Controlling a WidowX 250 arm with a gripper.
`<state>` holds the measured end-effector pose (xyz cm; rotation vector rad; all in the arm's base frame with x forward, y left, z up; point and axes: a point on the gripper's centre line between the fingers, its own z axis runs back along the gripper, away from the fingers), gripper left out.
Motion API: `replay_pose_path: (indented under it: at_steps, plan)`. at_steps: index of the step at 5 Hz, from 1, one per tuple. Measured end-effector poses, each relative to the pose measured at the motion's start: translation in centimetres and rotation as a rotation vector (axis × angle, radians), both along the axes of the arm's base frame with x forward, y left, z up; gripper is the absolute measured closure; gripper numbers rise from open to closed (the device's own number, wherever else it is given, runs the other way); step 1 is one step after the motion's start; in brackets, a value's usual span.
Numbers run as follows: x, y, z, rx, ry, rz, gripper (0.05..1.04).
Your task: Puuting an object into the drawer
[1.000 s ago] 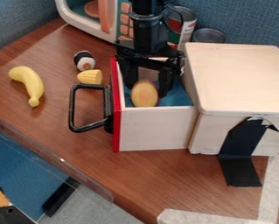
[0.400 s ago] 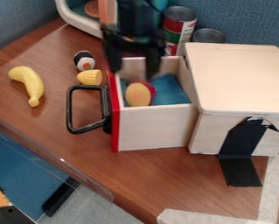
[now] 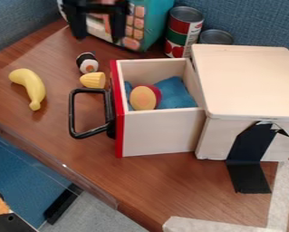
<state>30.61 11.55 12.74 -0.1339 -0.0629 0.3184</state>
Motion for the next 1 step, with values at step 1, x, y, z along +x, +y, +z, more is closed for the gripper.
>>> replay_pose_path:
  at_steps: [1]
  plan:
    - [-0.05, 4.12, 0.33, 0.040, 0.034, 0.082, 0.083]
